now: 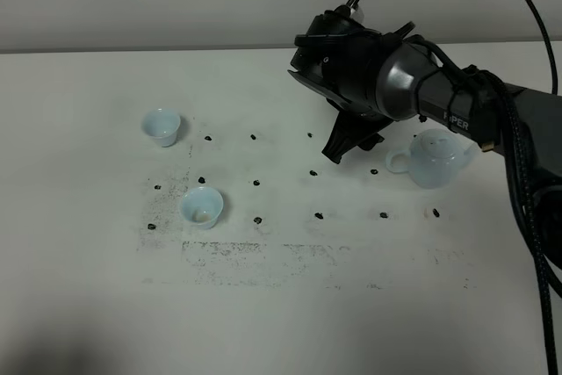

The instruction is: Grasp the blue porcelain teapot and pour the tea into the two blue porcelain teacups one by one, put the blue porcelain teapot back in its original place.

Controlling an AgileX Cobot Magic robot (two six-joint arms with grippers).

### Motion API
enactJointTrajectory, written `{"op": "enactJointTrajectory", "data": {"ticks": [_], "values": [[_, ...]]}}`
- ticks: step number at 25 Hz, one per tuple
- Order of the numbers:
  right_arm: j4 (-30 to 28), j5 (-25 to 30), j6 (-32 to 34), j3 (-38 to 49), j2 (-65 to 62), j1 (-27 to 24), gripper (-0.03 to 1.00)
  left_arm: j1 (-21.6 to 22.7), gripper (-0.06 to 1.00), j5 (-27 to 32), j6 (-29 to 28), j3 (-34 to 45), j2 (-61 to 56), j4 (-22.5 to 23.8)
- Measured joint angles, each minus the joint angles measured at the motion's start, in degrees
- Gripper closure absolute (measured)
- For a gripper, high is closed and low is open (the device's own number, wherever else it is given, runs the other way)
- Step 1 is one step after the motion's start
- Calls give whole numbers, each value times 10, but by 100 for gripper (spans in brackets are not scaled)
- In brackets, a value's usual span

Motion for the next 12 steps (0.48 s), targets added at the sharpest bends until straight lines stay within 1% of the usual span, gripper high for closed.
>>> {"op": "enactJointTrajectory", "data": {"ticks": [3,4,8,10,12], "values": [[0,-2,0,21,-7,0,47,0,29,0,0,0,0,0],[0,-13,1,34,-10,0,47,0,29,0,0,0,0,0],[0,-102,10,99,-33,-1,47,0,29,0,0,0,0,0],[-14,-141,27,115,-40,-4,47,0,29,0,0,0,0,1],[-37,-166,49,119,-42,-12,47,0,29,0,0,0,0,1]]}}
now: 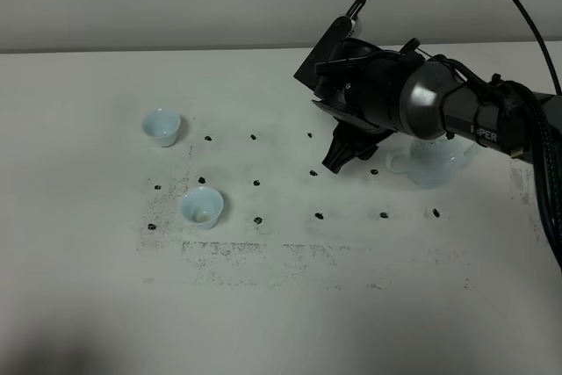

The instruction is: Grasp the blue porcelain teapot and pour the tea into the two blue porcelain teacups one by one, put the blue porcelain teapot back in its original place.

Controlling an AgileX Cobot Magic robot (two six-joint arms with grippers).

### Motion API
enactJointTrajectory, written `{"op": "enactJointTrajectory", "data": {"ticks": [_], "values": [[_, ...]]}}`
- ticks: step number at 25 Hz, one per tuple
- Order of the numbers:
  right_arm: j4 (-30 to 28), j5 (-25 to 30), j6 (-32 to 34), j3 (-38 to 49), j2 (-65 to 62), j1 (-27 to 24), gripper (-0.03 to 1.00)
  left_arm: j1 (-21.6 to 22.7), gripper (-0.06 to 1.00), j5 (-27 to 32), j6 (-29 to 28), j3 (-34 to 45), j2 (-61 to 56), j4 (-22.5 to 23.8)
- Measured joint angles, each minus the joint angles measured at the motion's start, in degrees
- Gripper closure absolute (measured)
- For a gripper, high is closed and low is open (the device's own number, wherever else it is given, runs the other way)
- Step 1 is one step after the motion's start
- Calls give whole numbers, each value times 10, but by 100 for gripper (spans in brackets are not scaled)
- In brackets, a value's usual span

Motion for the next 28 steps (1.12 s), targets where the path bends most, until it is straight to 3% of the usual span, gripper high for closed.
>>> {"op": "enactJointTrajectory", "data": {"ticks": [12,28], "values": [[-19,4,26,42,0,-15,47,0,29,0,0,0,0,0],[12,92,38,46,0,-8,47,0,29,0,0,0,0,0]]}}
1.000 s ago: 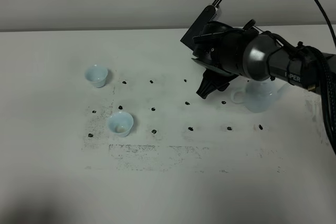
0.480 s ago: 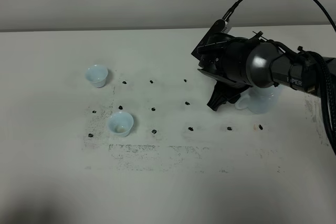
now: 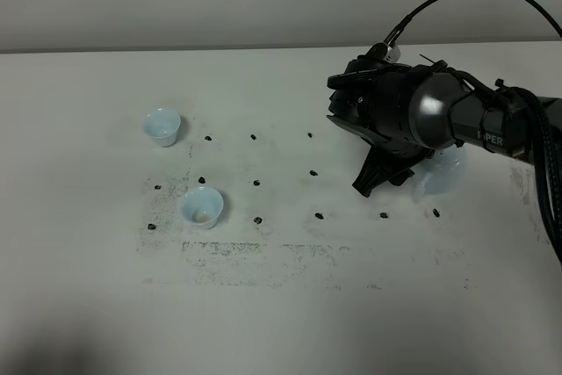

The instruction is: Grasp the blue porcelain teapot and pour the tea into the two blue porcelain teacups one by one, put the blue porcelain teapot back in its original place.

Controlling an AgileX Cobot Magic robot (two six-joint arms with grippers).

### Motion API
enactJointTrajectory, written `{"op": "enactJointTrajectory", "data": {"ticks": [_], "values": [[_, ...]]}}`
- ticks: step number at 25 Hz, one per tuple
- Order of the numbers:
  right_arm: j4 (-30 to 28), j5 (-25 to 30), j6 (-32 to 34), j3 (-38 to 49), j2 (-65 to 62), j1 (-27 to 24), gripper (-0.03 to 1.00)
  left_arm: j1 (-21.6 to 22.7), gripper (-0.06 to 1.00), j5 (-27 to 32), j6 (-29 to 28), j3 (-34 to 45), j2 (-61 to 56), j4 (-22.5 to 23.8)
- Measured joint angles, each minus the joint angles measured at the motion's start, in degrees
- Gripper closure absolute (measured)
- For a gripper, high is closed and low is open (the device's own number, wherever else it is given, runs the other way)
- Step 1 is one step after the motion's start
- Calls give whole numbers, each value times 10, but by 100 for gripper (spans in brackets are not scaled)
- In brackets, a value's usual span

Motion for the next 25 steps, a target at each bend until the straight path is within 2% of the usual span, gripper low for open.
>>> {"op": "enactJointTrajectory", "data": {"ticks": [11,15,20,25], "values": [[40,19,9,0,-2,14,47,0,29,0,-1,0,0,0],[49,15,20,23,-45,20,47,0,29,0,0,0,0,0],[53,-59,41,104,-141,24,47,0,29,0,0,0,0,0],[57,-164,54,168,-159,0,47,0,29,0,0,0,0,0]]}}
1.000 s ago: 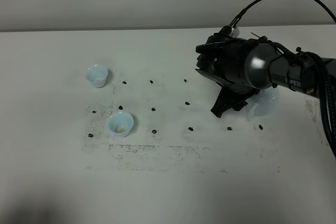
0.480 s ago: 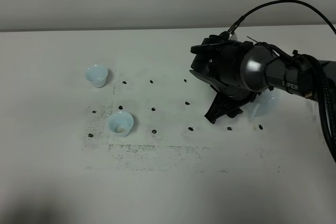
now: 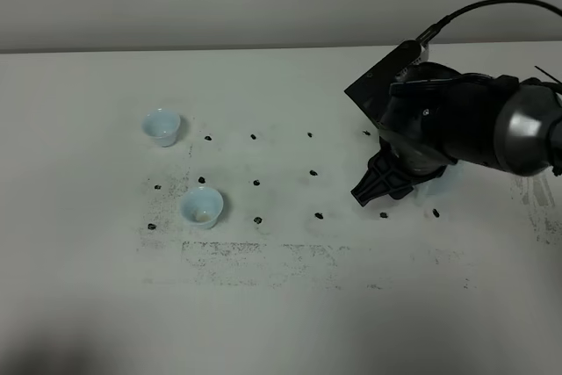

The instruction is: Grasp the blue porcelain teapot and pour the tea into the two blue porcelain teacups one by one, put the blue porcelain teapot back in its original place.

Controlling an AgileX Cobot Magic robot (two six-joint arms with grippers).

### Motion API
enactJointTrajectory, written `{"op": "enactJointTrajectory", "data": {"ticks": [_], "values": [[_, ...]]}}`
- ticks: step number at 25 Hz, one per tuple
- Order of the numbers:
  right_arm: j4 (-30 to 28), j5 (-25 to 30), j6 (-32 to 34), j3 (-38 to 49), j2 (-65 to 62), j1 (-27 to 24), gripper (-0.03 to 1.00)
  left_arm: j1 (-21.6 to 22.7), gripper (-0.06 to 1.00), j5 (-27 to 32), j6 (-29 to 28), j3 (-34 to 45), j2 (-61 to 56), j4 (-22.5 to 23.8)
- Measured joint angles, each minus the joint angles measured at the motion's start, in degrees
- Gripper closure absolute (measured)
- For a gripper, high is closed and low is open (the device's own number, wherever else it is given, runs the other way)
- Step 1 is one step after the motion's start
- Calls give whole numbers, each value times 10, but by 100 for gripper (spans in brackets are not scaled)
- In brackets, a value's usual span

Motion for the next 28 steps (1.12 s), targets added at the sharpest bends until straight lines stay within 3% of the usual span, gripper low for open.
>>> {"op": "enactJointTrajectory", "data": {"ticks": [4,7,13,28], "values": [[-2,-87,24,36,4,-16,47,0,29,0,0,0,0,0],[-17,-111,45,47,15,-22,47,0,29,0,0,0,0,0],[-55,-97,86,48,26,-22,47,0,29,0,0,0,0,0],[-68,-21,129,48,36,-27,47,0,29,0,0,0,0,0]]}}
